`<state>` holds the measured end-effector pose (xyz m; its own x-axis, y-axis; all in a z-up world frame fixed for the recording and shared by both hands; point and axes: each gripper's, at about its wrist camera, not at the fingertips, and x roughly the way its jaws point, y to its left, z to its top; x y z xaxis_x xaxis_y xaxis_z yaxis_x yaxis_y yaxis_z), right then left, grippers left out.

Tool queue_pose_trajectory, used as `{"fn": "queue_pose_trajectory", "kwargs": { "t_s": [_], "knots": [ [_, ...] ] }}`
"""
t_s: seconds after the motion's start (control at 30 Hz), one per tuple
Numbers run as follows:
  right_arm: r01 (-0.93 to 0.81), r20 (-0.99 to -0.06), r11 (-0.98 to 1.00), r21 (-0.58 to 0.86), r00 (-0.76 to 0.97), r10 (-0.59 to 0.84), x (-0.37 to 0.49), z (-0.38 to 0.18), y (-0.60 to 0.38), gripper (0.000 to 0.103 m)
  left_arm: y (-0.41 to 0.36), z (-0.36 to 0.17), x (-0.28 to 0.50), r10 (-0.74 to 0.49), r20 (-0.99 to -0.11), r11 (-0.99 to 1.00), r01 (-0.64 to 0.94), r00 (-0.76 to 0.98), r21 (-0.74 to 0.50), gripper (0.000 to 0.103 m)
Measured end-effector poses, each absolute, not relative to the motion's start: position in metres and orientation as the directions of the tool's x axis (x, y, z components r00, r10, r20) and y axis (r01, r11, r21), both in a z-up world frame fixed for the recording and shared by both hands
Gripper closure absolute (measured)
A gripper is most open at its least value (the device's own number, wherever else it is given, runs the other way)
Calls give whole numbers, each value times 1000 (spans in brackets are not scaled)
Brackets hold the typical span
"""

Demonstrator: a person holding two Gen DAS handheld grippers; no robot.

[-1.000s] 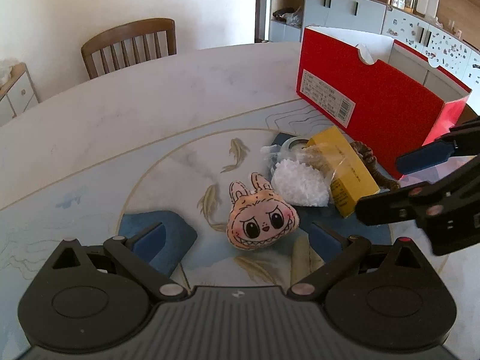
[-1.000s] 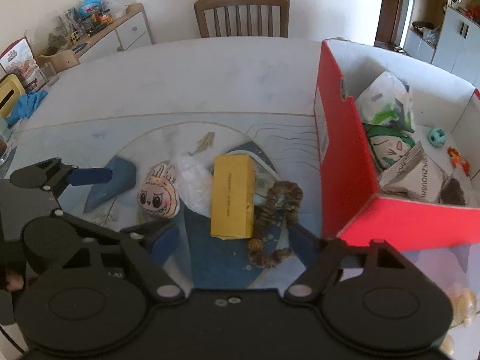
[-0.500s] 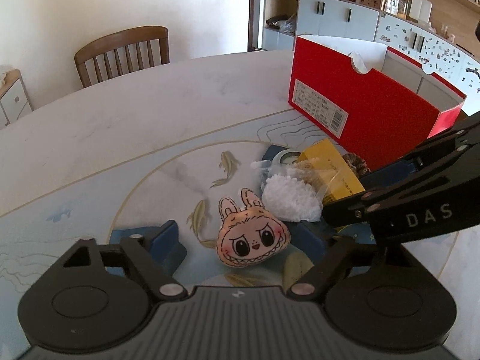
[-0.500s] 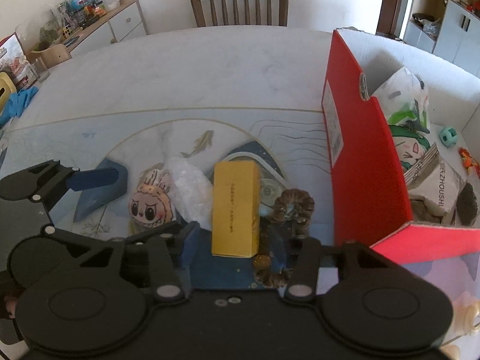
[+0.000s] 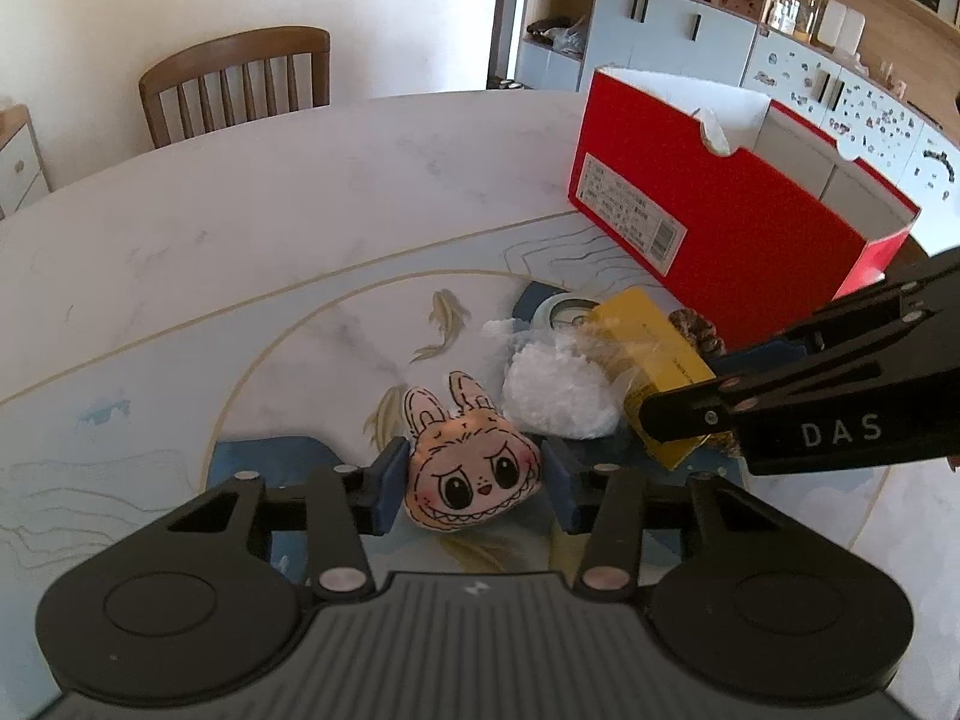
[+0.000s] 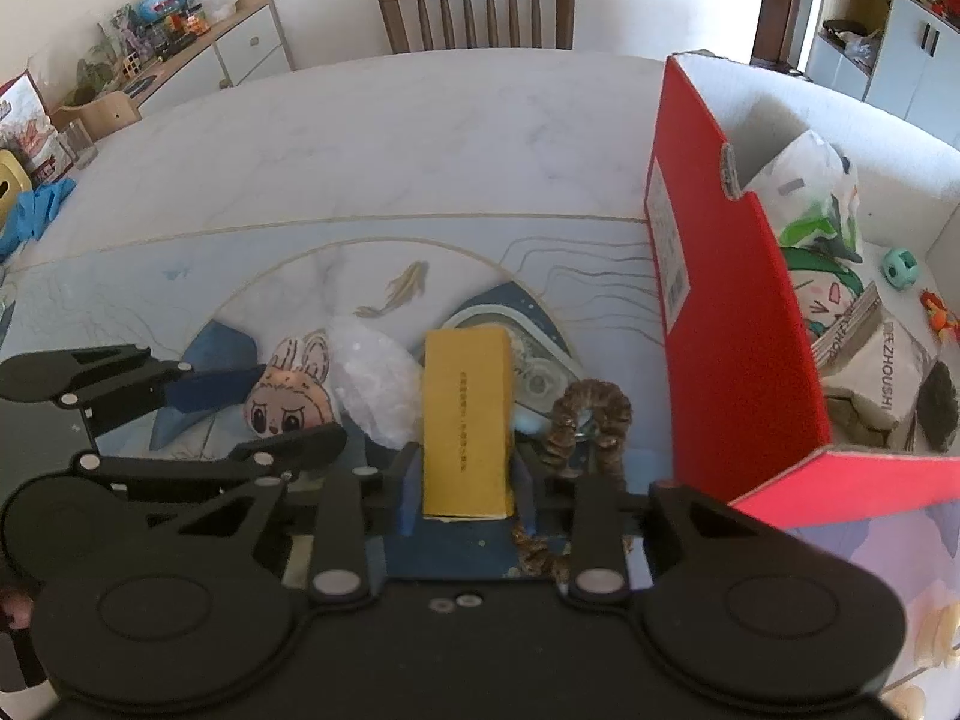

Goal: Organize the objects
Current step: 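Grasp the pink bunny plush with left tool while right tool grasps the yellow box, then carry the bunny plush and yellow box over the shoebox with both tools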

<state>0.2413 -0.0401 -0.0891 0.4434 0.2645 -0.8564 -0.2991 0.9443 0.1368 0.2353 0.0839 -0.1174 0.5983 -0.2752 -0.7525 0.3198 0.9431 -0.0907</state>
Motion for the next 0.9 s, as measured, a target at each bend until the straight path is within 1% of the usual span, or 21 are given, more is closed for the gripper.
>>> {"fn": "queue_pose_trajectory", "kwargs": {
  "t_s": [0.47, 0.73, 0.9],
  "knots": [
    [-308, -831, 928, 209, 445, 335, 202, -60, -67, 76, 81, -82, 209, -314, -735, 933, 336, 601, -124, 57],
    [-307, -793, 925, 222, 496, 355, 182, -30, -90, 76, 61, -50, 199, -333, -718, 926, 356, 611, -127, 57],
    [-298, -760, 929, 221, 544, 355, 176, -9, -113, 76, 44, -25, 200, -351, -688, 921, 365, 635, -134, 57]
  ]
}}
